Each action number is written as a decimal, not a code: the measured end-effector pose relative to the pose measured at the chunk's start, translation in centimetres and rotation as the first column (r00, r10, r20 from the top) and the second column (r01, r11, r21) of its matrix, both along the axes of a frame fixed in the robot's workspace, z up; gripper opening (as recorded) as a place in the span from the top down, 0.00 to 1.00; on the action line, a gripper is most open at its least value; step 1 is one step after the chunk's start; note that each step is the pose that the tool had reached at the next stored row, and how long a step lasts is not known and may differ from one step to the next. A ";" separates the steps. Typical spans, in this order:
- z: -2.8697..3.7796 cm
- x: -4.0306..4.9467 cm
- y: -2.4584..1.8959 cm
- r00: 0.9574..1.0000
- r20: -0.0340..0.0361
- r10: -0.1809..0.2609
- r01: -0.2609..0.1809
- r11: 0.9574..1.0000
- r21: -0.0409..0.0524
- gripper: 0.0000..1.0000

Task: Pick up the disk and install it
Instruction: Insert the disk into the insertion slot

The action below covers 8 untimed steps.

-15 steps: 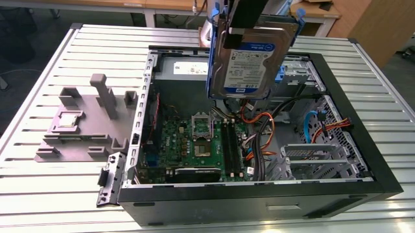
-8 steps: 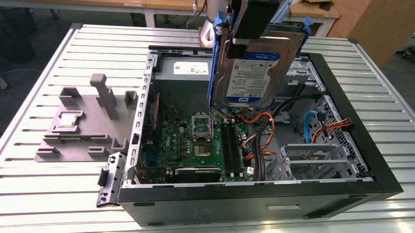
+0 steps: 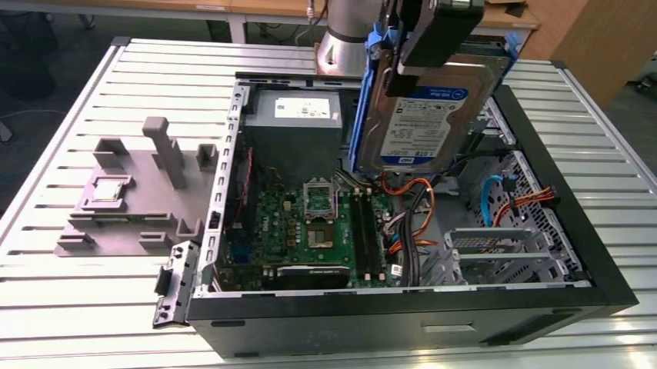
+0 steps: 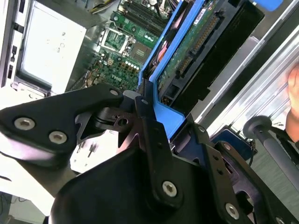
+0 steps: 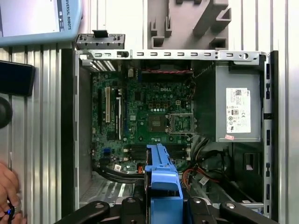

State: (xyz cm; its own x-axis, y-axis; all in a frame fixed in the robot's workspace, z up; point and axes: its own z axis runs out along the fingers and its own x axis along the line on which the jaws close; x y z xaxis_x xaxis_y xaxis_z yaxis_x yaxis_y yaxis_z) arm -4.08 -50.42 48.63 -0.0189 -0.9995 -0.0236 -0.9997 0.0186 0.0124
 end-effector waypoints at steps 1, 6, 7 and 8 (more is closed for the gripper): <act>-0.02 0.01 -0.08 1.000 0.000 0.000 0.000 1.000 0.000 0.63; -0.21 0.00 -1.51 1.000 0.000 0.000 0.000 1.000 0.001 0.63; -0.22 0.00 -1.61 1.000 0.000 0.000 0.000 1.000 0.001 0.63; -0.25 0.00 -1.71 1.000 0.000 0.000 0.000 1.000 0.001 0.63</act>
